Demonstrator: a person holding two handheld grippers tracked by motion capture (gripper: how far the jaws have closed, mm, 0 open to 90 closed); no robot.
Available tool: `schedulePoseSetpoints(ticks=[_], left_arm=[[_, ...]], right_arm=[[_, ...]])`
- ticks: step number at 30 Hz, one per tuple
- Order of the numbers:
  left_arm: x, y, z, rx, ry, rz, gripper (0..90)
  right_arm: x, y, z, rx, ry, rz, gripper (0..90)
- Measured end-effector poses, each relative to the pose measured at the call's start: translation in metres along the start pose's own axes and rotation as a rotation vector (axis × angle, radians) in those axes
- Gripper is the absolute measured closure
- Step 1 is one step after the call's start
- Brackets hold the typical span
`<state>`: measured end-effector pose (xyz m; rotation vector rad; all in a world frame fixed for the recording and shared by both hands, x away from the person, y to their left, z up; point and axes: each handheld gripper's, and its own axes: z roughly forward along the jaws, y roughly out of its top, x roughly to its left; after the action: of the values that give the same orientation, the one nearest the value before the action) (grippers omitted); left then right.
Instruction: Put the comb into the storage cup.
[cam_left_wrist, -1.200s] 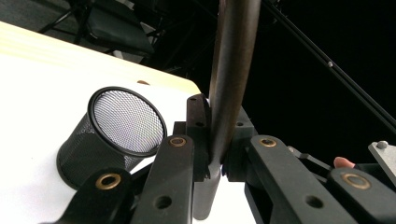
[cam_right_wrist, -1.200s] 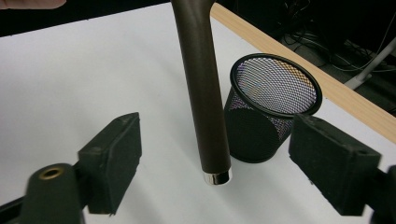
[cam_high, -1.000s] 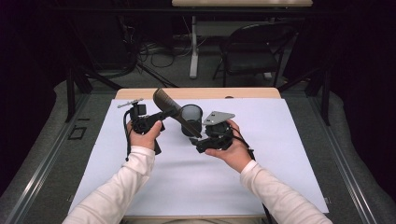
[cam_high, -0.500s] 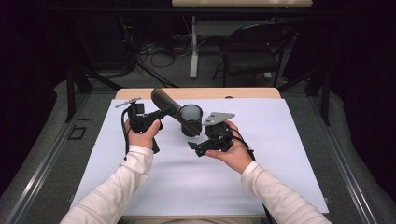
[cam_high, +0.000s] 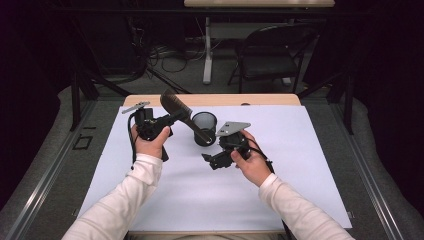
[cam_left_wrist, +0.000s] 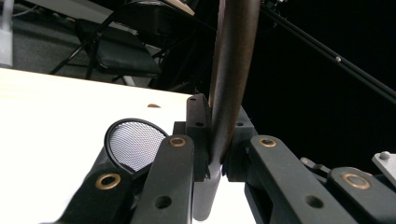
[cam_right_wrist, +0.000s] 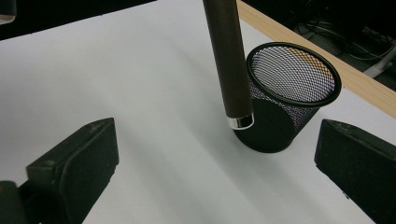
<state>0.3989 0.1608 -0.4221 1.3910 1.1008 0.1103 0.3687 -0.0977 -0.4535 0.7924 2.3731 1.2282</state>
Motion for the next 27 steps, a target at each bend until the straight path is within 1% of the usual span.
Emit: schedulePoseSetpoints(ticks=[2, 5, 7, 13, 21, 25, 27], left_arm=[[-0.001, 0.001, 0.000, -0.001, 0.002, 0.009, 83.8], [-0.002, 0.003, -0.001, -0.008, 0.000, 0.024, 83.8], [-0.003, 0.003, -0.001, -0.012, 0.004, 0.041, 83.8], [-0.004, 0.006, -0.001, -0.020, 0.019, 0.069, 83.7], [-0.010, 0.012, 0.000, -0.028, 0.048, 0.139, 83.7], [-0.012, 0.015, 0.001, -0.035, 0.047, 0.167, 83.8], [-0.012, 0.017, 0.002, -0.038, 0.053, 0.185, 83.8]], right_arm=[[0.001, 0.000, 0.000, -0.008, -0.013, -0.009, 0.0], [0.002, 0.000, -0.001, -0.009, -0.016, -0.015, 0.0], [0.002, 0.000, -0.002, -0.020, -0.022, -0.019, 0.0], [0.000, 0.000, -0.003, -0.018, -0.021, -0.019, 0.0], [0.001, -0.001, 0.000, -0.008, -0.015, -0.023, 0.0], [0.000, -0.001, 0.001, -0.002, -0.013, -0.026, 0.0], [0.000, -0.001, 0.001, -0.001, -0.013, -0.026, 0.0]])
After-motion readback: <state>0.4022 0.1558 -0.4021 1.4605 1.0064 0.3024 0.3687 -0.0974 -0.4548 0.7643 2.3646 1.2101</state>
